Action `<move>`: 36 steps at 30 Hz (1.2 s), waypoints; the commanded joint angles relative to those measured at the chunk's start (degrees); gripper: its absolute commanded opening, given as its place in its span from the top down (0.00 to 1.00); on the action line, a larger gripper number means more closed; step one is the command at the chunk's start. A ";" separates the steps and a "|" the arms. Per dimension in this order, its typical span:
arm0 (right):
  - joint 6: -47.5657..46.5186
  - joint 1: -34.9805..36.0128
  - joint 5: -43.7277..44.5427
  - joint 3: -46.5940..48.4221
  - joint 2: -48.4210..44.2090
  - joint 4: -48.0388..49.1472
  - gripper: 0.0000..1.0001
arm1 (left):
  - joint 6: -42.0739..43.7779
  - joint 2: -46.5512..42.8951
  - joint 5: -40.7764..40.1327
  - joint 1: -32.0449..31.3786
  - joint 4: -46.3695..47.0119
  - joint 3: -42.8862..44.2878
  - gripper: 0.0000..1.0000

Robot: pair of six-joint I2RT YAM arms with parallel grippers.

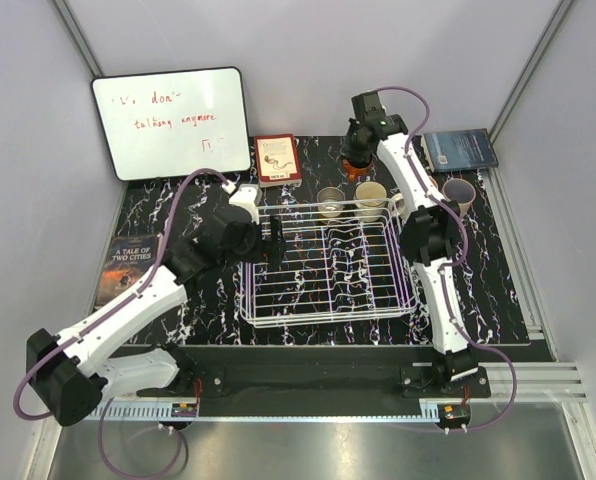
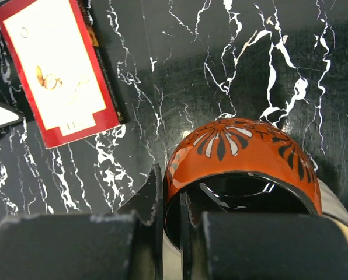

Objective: Unload the cups from the dish rack

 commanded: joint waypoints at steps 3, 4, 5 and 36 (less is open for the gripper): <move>0.76 -0.98 0.21 5.97 2.00 1.15 1.00 | 0.33 1.22 -1.45 -0.14 1.71 0.21 0.01; 1.03 -1.68 -0.05 6.15 2.61 1.33 1.00 | 0.33 1.31 -1.45 -0.14 1.71 0.13 0.01; 1.12 -1.87 -0.23 6.15 2.88 1.50 1.00 | 0.24 1.31 -1.54 -0.14 1.71 0.04 0.01; 2.17 -3.36 -4.62 6.06 11.67 5.81 1.00 | 2.35 8.78 -0.22 -0.05 1.89 2.50 0.01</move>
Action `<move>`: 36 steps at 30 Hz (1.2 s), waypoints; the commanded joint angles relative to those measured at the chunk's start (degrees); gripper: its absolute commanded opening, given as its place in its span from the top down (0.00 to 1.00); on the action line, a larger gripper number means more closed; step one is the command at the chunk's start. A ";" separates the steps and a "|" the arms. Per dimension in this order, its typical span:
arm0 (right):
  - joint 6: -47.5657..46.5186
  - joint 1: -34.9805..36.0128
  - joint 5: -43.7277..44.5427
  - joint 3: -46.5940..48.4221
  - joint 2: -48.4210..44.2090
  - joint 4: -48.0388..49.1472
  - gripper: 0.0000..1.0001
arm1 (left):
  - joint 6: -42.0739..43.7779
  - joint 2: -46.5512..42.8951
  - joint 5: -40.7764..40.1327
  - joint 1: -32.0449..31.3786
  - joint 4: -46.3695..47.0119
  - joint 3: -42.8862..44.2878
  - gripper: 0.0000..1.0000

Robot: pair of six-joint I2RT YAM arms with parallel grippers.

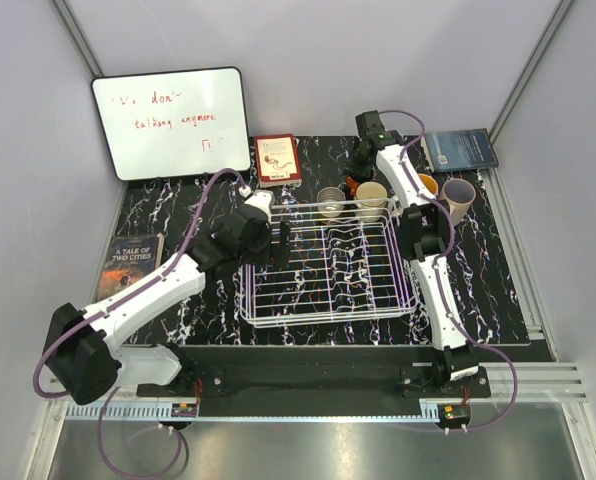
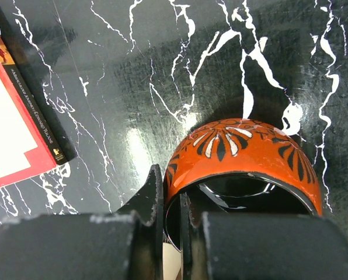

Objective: Unload the cups from the dish rack

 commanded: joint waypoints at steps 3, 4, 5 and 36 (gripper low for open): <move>0.25 -0.10 -2.26 2.15 -0.11 3.32 1.00 | 1.06 1.07 0.33 0.01 1.95 2.59 0.01; 0.25 -0.10 -2.44 2.15 -0.02 3.41 0.98 | 0.98 1.15 0.41 0.01 1.95 2.59 0.01; 0.25 -0.10 -2.70 1.88 -0.02 3.41 0.95 | 0.98 1.24 0.50 0.01 1.95 2.59 0.01; -0.63 3.32 -1.48 5.67 -19.34 8.24 0.14 | 1.42 -0.25 -2.22 0.01 1.08 3.02 0.01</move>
